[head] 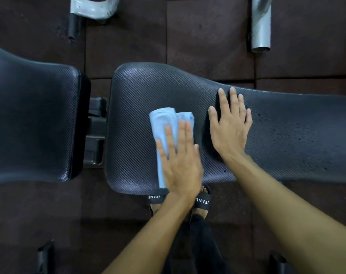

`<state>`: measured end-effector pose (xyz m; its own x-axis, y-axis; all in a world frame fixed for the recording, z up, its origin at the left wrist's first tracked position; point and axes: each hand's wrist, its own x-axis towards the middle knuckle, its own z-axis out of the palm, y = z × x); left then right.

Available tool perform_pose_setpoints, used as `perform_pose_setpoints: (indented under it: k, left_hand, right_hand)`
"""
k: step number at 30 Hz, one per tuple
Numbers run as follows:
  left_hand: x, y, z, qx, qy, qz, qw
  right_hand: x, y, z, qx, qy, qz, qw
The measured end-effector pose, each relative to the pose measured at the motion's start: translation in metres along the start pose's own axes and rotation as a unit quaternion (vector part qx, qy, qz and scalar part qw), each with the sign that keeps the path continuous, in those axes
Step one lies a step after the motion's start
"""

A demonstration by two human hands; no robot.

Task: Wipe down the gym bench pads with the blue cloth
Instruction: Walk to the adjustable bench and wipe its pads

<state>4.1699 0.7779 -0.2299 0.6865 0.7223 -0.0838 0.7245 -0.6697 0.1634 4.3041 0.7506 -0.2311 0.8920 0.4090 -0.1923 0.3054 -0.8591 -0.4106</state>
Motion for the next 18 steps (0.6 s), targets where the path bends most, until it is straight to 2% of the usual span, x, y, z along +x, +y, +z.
perform_pose_setpoints:
  k: [3, 6, 9, 12, 13, 15, 18]
  left_hand:
    - [-0.003, 0.050, 0.010, -0.022, -0.001, 0.021, 1.000]
    - [-0.002, 0.078, 0.010, -0.053, -0.024, 0.034, 0.998]
    - [0.005, 0.061, -0.007, -0.151, -0.032, 0.055, 0.986]
    - [0.025, 0.005, -0.021, -0.158, 0.034, 0.020, 0.987]
    - [0.035, -0.014, -0.022, -0.136, 0.033, 0.003, 0.990]
    - [0.052, -0.043, -0.020, -0.083, -0.013, 0.006, 0.996]
    - [0.063, -0.057, -0.010, -0.028, -0.065, 0.050, 0.996]
  right_hand:
    - [0.007, 0.014, -0.025, 0.129, 0.008, -0.006, 0.992]
    - [0.002, 0.034, -0.046, 0.189, 0.012, 0.017, 0.982]
    - [-0.014, 0.038, -0.053, 0.217, 0.021, 0.039, 0.975]
    - [-0.042, 0.017, -0.041, 0.232, 0.022, 0.024, 0.972]
    - [-0.053, 0.006, -0.033, 0.203, 0.013, 0.004, 0.979]
    - [-0.073, -0.013, -0.010, 0.073, -0.007, -0.041, 0.996]
    - [-0.080, -0.025, 0.019, -0.071, 0.003, -0.034, 0.997]
